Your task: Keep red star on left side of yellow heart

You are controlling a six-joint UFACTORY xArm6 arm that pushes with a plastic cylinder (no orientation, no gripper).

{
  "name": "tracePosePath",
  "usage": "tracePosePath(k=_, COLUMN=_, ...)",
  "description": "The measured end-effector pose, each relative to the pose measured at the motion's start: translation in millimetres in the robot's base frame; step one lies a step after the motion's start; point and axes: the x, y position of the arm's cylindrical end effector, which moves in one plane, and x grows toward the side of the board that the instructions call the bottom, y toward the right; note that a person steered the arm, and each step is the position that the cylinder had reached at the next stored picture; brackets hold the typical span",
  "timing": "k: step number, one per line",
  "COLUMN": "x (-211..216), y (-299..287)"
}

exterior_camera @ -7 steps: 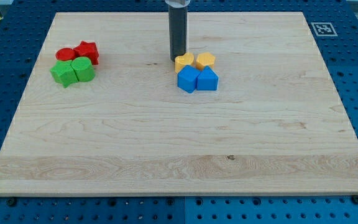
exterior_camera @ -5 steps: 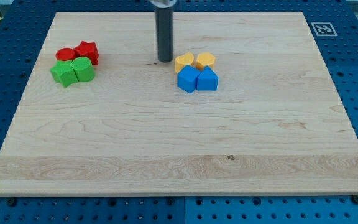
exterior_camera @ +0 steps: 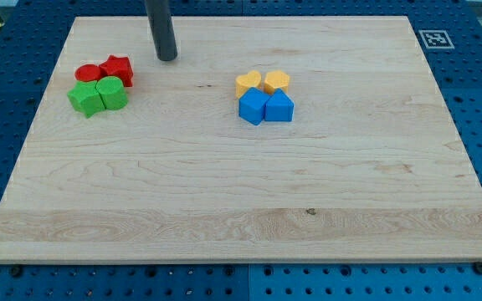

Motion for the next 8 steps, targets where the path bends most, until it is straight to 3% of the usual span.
tracePosePath(k=2, x=-13.7, y=-111.4)
tracePosePath(k=3, x=-12.8, y=-130.7)
tracePosePath(k=6, x=45.4, y=-128.4)
tracePosePath(k=8, x=46.6, y=-118.6)
